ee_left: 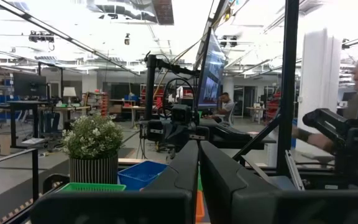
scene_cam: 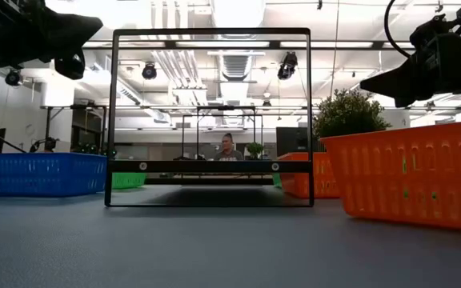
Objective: Stack baskets on shelf by color
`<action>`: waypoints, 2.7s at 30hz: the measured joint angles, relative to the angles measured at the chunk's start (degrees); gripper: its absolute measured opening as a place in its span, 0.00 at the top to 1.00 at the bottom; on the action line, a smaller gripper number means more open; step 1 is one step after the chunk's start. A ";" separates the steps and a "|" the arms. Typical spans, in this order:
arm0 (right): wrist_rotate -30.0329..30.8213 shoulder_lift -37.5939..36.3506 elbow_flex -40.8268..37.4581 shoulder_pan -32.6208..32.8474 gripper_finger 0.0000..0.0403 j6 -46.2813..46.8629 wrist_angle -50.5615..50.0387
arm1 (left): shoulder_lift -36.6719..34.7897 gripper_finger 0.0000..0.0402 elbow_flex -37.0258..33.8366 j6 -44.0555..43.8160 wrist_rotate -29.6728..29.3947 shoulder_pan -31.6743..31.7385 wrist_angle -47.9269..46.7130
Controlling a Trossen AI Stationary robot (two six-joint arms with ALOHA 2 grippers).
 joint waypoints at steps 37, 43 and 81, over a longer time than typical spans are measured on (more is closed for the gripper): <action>0.00 -0.02 0.00 0.00 0.98 0.00 0.00 | -0.01 1.00 -0.01 -0.01 0.00 0.00 0.00; 0.01 -0.02 -0.02 -0.02 0.98 0.00 0.00 | -0.02 1.00 -0.02 0.00 0.00 0.00 0.00; -7.16 -0.02 0.00 0.24 0.98 26.94 2.28 | -0.03 1.00 0.01 -8.68 -0.70 0.15 7.01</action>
